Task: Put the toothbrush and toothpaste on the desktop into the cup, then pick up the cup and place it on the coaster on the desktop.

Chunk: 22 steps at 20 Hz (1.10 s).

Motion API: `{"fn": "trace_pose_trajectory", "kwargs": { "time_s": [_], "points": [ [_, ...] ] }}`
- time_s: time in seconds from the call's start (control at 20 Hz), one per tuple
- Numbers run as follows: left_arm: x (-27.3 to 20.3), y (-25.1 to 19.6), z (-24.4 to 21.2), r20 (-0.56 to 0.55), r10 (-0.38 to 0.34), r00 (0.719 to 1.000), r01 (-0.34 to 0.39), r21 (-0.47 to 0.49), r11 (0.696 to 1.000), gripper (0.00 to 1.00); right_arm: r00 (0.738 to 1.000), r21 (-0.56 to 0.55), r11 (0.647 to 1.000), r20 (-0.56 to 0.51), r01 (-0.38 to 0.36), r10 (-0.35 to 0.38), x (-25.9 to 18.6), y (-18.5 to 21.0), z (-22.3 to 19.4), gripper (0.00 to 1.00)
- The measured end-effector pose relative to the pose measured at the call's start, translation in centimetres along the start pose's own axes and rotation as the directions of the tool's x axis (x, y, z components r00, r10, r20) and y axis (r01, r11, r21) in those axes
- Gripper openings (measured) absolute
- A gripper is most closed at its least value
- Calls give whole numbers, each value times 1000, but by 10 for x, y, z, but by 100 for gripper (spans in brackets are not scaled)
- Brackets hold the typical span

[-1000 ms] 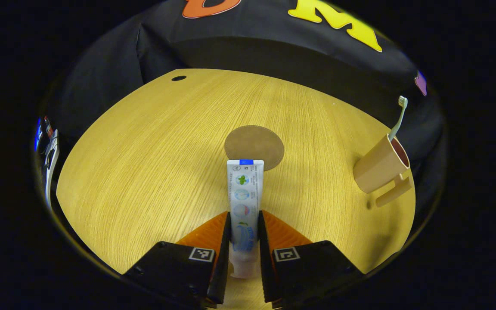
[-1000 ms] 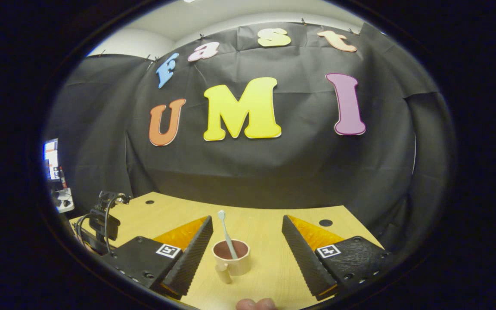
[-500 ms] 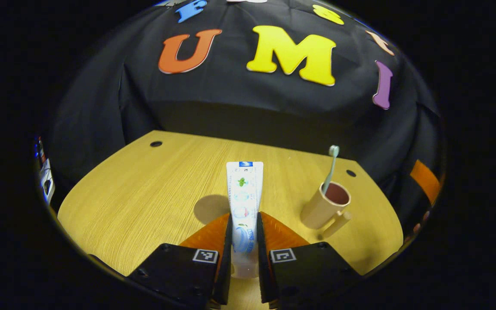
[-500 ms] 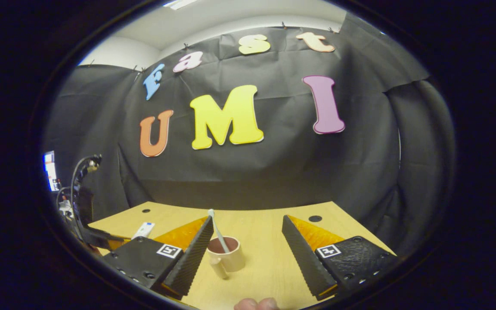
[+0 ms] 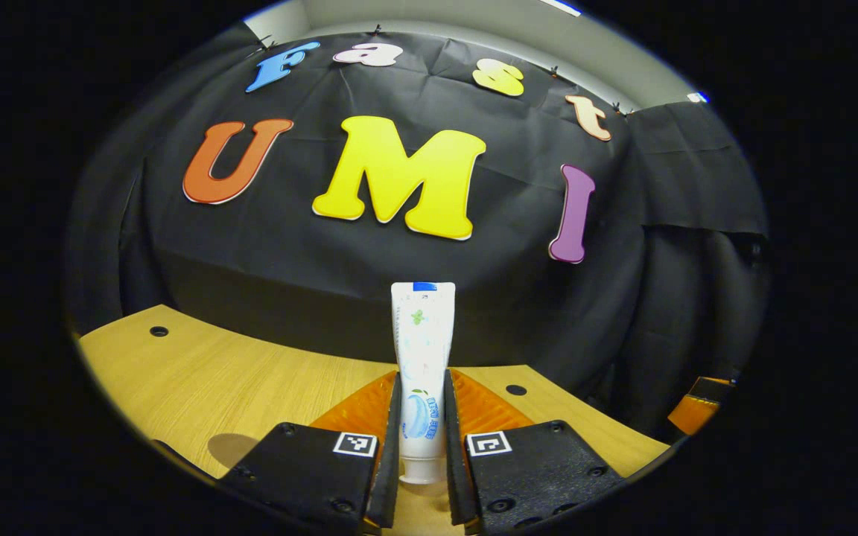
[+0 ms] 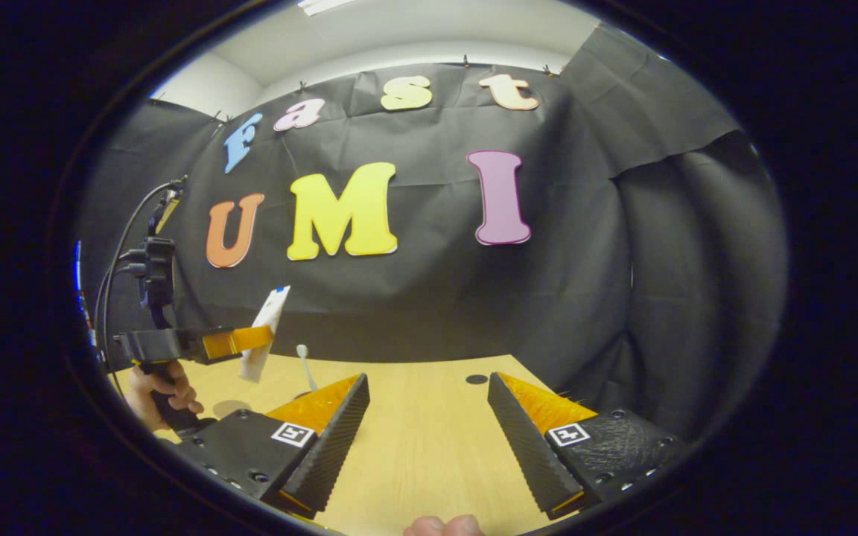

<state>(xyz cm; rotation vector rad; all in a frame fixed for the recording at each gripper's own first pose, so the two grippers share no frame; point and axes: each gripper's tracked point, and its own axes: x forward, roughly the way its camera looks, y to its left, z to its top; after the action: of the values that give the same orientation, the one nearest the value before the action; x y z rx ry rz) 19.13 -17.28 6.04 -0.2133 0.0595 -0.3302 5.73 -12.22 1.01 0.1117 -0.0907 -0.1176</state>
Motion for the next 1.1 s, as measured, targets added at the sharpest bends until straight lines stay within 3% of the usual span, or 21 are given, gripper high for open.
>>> {"fn": "trace_pose_trajectory", "kwargs": {
  "time_s": [0.25, 0.6, 0.85, 1.05, 1.1],
  "points": [
    [27, -16, -22, -30, -13, 999, 14, 23, 1000, 30, 999, 53, 998, -26, 23, -21, 2, -21, -15, 98],
    [42, -12, -53, -51, 43, 998, -37, 101, 994, 34, 998, 72, 997, -56, 41, -37, 5, -35, -31, 96],
    [39, -15, -82, -114, 45, 992, -30, 124, 992, 43, 997, 71, 996, -61, 45, -41, 4, -35, -35, 96],
    [24, -19, -74, -92, 38, 995, -26, 127, 992, 50, 995, 62, 997, -92, 35, -29, 5, -26, -43, 96],
    [19, -19, -76, -101, 39, 994, -27, 119, 993, 59, 995, 60, 998, -96, 30, -24, 5, -23, -43, 96]
  ]
}}
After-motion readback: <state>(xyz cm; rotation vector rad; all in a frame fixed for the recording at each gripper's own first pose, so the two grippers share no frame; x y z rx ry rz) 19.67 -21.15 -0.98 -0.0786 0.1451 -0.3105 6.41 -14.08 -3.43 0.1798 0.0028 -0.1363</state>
